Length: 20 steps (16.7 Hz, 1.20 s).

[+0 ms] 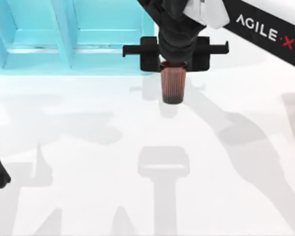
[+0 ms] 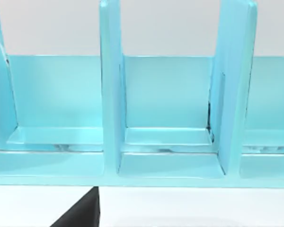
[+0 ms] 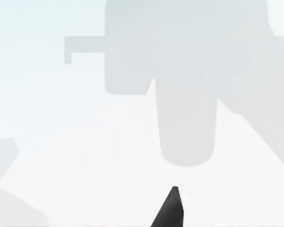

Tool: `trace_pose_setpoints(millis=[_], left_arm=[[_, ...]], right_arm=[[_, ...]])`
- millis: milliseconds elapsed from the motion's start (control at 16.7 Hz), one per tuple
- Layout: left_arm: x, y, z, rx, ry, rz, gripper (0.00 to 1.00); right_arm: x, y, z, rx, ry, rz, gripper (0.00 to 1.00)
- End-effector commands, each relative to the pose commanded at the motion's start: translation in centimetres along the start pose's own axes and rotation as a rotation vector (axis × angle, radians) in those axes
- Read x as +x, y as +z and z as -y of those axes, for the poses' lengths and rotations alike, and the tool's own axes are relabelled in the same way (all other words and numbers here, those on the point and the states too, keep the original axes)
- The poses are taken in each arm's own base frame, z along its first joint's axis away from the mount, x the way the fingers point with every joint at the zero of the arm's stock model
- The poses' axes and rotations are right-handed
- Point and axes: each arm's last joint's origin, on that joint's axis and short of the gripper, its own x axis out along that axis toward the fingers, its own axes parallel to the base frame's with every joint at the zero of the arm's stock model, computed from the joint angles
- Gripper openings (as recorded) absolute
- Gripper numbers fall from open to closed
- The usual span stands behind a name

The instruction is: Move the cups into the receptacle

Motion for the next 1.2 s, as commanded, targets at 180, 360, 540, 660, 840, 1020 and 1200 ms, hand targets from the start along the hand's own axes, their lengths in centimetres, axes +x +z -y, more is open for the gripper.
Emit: trace_pose_setpoints(millis=[180, 360, 540, 660, 840, 1020, 1200], left_arm=[[0.0, 0.0, 0.0, 0.000, 0.000, 0.000, 1.00], [0.0, 0.0, 0.0, 0.000, 0.000, 0.000, 1.00], [0.0, 0.0, 0.0, 0.000, 0.000, 0.000, 1.00], [0.0, 0.0, 0.0, 0.000, 0.000, 0.000, 1.00], [0.0, 0.0, 0.0, 0.000, 0.000, 0.000, 1.00], [0.0, 0.0, 0.0, 0.000, 0.000, 0.000, 1.00], [0.0, 0.0, 0.0, 0.000, 0.000, 0.000, 1.00]], right_arm=[[0.0, -0.1, -0.2, -0.004, 0.000, -0.002, 0.00], [-0.3, 0.9, 2.4, 0.000, 0.032, -0.003, 0.00], [-1.6, 2.8, 8.9, 0.006, 0.112, 0.038, 0.00], [-2.7, 3.2, 15.0, 0.012, 0.163, 0.081, 0.00], [-4.3, 1.6, 24.5, 0.009, 0.209, 0.188, 0.00], [-5.7, -2.5, 32.8, 0.008, 0.199, 0.311, 0.00], [-6.5, -8.0, 39.0, 0.010, 0.127, 0.408, 0.00]])
